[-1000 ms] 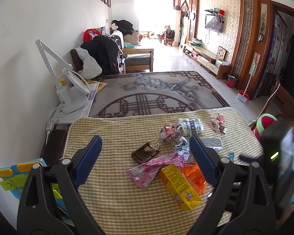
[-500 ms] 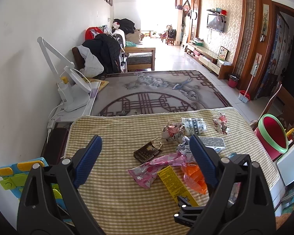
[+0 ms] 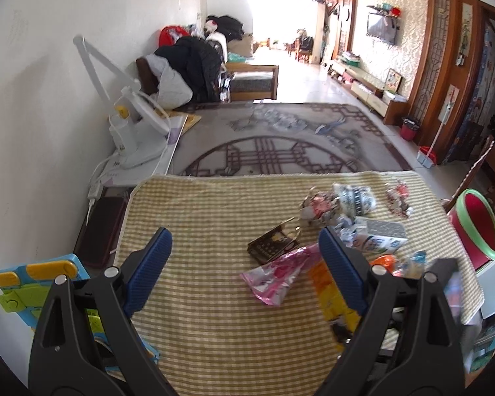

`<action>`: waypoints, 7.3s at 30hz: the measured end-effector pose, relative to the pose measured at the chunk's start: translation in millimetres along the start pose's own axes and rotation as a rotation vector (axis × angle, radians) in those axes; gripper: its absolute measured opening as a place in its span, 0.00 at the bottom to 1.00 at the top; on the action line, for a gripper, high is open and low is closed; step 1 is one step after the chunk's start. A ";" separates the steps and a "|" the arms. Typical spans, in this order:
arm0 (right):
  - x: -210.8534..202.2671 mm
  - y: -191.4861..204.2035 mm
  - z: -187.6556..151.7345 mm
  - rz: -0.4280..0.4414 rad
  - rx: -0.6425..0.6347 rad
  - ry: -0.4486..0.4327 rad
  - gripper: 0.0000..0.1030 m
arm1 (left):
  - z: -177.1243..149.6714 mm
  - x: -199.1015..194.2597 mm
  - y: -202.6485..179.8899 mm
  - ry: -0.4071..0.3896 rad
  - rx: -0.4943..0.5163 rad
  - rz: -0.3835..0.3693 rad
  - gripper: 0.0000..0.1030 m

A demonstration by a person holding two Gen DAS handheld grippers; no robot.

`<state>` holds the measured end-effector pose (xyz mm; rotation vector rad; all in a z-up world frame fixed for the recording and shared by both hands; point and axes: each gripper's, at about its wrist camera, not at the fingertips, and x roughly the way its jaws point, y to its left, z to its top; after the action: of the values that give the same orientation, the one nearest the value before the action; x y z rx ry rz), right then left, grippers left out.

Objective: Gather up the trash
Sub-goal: 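Grasp the brown cigarette box with the left tool while the right tool holds the yellow box, then carry both boxes to the red bucket and release them inside, then move both open tools back over the trash on the table, then grasp the orange snack bag with the right tool while the left tool grasps the pink bag, then carry the orange and pink bags to the red bucket and drop them in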

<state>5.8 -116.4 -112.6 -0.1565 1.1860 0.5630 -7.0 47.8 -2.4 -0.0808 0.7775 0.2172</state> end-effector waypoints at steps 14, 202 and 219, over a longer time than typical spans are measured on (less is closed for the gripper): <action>-83.2 -39.0 12.5 -0.071 0.142 -0.203 0.34 | -23.6 168.1 -22.6 0.302 0.199 -0.042 0.86; -32.3 -95.4 21.9 -0.065 0.405 -0.134 0.56 | -55.0 183.3 -68.6 0.399 0.281 -0.246 0.62; -79.1 -62.3 40.5 -0.125 0.265 -0.329 0.56 | -29.9 78.0 -42.1 0.231 -0.041 -0.267 0.27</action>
<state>49.9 -179.5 -36.1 0.0864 0.9119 0.3032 35.9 15.1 -78.9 -0.2496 0.9827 -0.0307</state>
